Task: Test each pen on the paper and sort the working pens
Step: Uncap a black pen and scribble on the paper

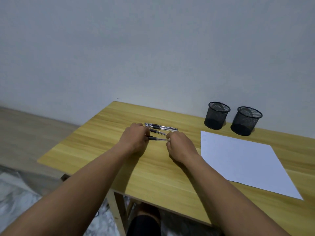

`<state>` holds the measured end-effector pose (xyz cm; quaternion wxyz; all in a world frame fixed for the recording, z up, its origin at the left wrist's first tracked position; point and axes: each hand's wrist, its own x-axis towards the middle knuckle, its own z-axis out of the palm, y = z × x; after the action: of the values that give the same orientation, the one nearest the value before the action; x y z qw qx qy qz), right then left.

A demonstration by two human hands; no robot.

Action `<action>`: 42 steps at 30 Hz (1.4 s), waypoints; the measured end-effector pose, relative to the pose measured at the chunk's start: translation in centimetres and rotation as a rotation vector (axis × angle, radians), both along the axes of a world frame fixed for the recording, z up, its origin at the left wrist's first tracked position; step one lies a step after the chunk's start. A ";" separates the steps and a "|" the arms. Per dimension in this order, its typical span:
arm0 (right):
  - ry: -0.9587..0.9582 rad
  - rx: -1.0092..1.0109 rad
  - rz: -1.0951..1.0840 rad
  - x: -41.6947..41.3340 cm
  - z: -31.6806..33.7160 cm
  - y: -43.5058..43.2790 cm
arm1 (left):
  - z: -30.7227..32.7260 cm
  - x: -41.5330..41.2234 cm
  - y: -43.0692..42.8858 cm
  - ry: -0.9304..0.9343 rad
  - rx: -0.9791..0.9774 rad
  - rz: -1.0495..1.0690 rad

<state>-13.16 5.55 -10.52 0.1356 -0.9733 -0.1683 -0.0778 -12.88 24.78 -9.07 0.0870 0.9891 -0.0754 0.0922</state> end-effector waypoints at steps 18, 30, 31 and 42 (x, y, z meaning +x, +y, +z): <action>0.537 1.926 -0.225 -3.1 6.1 -5.5 | 5.8 -0.6 -5.7 0.031 -1.004 -0.175; 0.263 1.653 -0.191 -2.8 7.7 -11.3 | 8.1 0.5 -13.5 -0.016 -0.866 -0.347; 0.242 1.646 -0.204 -2.6 7.8 -11.6 | 8.2 0.6 -14.0 -0.032 -0.836 -0.362; 0.203 1.696 -0.276 0.5 6.4 -12.4 | 6.7 4.1 -15.3 0.054 -0.764 -0.388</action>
<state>-12.69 -6.88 -4.15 0.8198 -0.5573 0.0790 -0.1057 -8.82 9.48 -2.37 0.4645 0.8555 -0.2181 0.0696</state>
